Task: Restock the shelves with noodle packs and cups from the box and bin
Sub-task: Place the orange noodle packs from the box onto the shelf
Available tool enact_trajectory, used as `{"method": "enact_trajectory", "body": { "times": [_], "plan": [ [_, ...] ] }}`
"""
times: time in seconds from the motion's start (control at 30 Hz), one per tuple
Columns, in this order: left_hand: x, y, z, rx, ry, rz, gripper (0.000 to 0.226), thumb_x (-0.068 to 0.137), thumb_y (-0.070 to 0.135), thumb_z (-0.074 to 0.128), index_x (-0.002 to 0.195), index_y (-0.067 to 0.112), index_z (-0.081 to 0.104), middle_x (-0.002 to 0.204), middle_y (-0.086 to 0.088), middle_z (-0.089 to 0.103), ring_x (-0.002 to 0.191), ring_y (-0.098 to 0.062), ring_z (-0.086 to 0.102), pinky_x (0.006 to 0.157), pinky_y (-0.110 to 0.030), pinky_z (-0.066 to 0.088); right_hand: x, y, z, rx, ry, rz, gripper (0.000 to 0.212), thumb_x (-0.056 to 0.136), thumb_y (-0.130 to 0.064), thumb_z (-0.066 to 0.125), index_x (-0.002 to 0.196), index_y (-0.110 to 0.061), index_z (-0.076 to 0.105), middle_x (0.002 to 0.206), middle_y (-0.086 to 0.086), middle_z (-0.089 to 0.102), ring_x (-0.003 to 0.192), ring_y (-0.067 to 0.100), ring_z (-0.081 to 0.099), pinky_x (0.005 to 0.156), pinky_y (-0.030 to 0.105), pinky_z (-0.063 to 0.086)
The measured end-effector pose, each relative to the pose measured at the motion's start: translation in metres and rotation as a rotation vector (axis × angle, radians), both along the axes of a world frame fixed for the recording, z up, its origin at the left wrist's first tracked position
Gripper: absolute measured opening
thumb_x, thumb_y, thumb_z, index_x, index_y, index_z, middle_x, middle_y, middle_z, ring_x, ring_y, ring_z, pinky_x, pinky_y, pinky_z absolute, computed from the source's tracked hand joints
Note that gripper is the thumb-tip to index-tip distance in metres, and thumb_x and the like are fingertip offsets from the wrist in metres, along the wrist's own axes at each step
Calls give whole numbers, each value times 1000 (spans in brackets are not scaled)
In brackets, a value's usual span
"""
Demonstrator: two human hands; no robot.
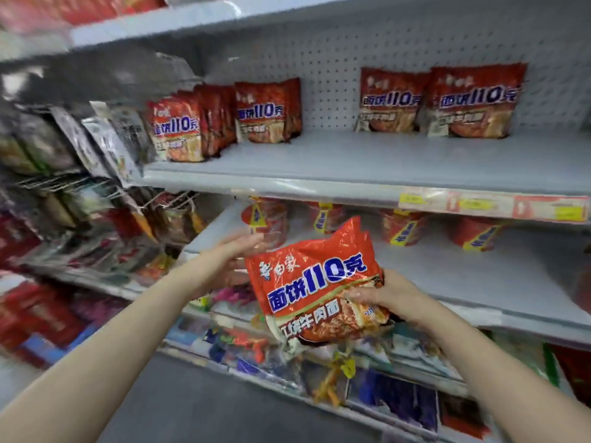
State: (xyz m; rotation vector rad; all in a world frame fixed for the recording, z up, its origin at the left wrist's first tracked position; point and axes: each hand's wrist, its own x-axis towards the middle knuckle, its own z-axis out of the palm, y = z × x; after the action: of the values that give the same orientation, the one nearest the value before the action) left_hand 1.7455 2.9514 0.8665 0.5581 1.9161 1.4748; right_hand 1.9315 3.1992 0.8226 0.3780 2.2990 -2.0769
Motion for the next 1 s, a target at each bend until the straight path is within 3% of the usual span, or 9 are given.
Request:
{"method": "enact_trajectory", "body": {
  "times": [0.07, 0.13, 0.27, 0.4, 0.57, 0.7, 0.87, 1.0],
  "plan": [
    [1, -11, -4, -22, -64, -48, 100, 38, 73, 86, 124, 29, 59, 118, 0, 72, 106, -17, 69, 96, -42, 51, -24, -3, 10, -21, 31, 1, 65, 52, -40, 93, 107, -18, 66, 93, -3, 77, 85, 13, 74, 67, 18, 56],
    [-2, -15, -7, -60, -75, -123, 99, 49, 68, 86, 131, 25, 50, 124, 0, 69, 116, -19, 65, 106, -47, 44, -51, -5, 19, -23, 57, -10, 60, 63, -34, 88, 113, -13, 63, 95, 0, 77, 87, 17, 74, 73, 25, 57],
    [-17, -8, 8, -59, 29, -135, 57, 77, 37, 81, 125, 32, 51, 117, 15, 71, 110, -5, 66, 105, -36, 47, -104, -13, 41, -18, 109, 45, 56, 66, -37, 85, 113, -20, 61, 98, -3, 76, 90, 17, 74, 76, 28, 56],
    [-55, -9, 31, 32, 214, -34, 71, 67, 34, 85, 130, 24, 54, 123, 1, 70, 115, -18, 66, 107, -46, 46, -152, -22, 70, 44, 175, 120, 53, 70, -38, 79, 118, -29, 58, 105, -7, 75, 96, 14, 72, 89, 35, 56],
    [-100, -15, 61, 113, 319, 64, 63, 72, 26, 86, 128, 27, 56, 121, 2, 71, 113, -18, 67, 102, -42, 49, -208, -23, 114, 60, 264, 214, 50, 75, -28, 78, 120, -26, 56, 108, -6, 74, 99, 15, 72, 92, 37, 56],
    [-137, -4, 87, 151, 369, 106, 52, 79, 14, 78, 124, 28, 56, 116, 5, 73, 108, -13, 69, 94, -30, 53, -244, -18, 132, 13, 314, 194, 43, 80, -22, 75, 119, -24, 57, 102, -7, 76, 92, 13, 73, 72, 21, 57],
    [-202, 19, 103, 113, 424, 155, 71, 62, 37, 92, 122, 27, 55, 110, 9, 74, 101, -10, 71, 98, -38, 52, -291, 1, 145, 84, 307, 146, 45, 82, -19, 74, 124, -21, 58, 110, -4, 74, 99, 13, 71, 77, 20, 57],
    [-248, 44, 106, 29, 498, 122, 48, 70, 33, 86, 103, 37, 52, 98, 17, 71, 90, 4, 66, 83, -18, 50, -323, 18, 155, 316, 243, 150, 57, 79, -11, 79, 129, -22, 53, 106, -17, 71, 93, -8, 67, 74, 6, 48]
  ]
}}
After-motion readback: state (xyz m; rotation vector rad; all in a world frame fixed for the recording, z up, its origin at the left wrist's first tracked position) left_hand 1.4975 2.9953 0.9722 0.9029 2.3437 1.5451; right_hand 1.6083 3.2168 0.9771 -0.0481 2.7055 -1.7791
